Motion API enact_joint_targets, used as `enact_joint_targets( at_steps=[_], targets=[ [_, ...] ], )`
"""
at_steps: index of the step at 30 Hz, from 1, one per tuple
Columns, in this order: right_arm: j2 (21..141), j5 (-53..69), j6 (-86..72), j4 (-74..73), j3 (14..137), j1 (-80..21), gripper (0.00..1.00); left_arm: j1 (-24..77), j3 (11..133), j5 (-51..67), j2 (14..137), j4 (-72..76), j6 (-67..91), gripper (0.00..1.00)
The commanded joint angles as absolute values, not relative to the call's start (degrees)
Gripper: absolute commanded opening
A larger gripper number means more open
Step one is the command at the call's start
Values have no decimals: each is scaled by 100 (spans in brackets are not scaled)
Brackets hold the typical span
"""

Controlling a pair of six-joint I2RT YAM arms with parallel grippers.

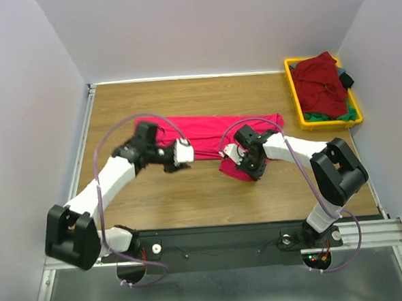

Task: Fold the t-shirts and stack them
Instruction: Fold the tshirt

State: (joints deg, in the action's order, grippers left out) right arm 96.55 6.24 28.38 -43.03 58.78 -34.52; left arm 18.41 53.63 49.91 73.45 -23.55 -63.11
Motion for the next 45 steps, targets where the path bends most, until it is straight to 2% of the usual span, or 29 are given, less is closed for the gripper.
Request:
enact_joint_targets(
  at_steps=[1,4,9,16,22,29,32,33,34,35,38,41,45],
  targets=[
    [9589,1063,2558,-4236,5906,-3402,1,2889,4466,4563,6786,-626,-6135,52],
    [9685,1256,2496,-4254,6012,-3331,0,3934,3921,3834,6741,419,-6256,51],
    [9765,1380,2505,-4271,6021,-3243,1,4604,3148,2911,7222,2010,-7267,49],
    [9694,1512,2575,-4342,5968,-3138,0,4781,2953,2391,8286,3409,-8129,50],
    [9659,1538,2602,-4421,5985,-3094,0,4808,3392,2119,9174,3665,-8446,50],
    [9563,1757,2584,-4561,6170,-2988,1,4834,3507,2197,9667,3849,-8657,50],
    [9519,1767,2601,-4632,6258,-2962,1,4851,3621,2188,9852,3858,-8631,43],
    [9510,1758,2602,-4641,6275,-2945,1,4852,3638,2197,9861,3858,-8613,31],
    [9510,1749,2610,-4667,6328,-2927,1,4852,3656,2215,9844,3858,-8561,25],
    [9501,1732,2610,-4667,6363,-2875,1,4852,3639,2250,9818,3832,-8534,15],
    [9519,1670,2645,-4702,6644,-2778,1,4843,3647,2303,9607,3745,-8359,3],
    [9553,1539,2680,-4746,7012,-2585,1,4712,3919,2469,9413,3376,-7861,0],
    [9676,1311,2786,-4772,7548,-2400,0,4299,4988,2846,9457,2560,-6831,0]
  ],
)
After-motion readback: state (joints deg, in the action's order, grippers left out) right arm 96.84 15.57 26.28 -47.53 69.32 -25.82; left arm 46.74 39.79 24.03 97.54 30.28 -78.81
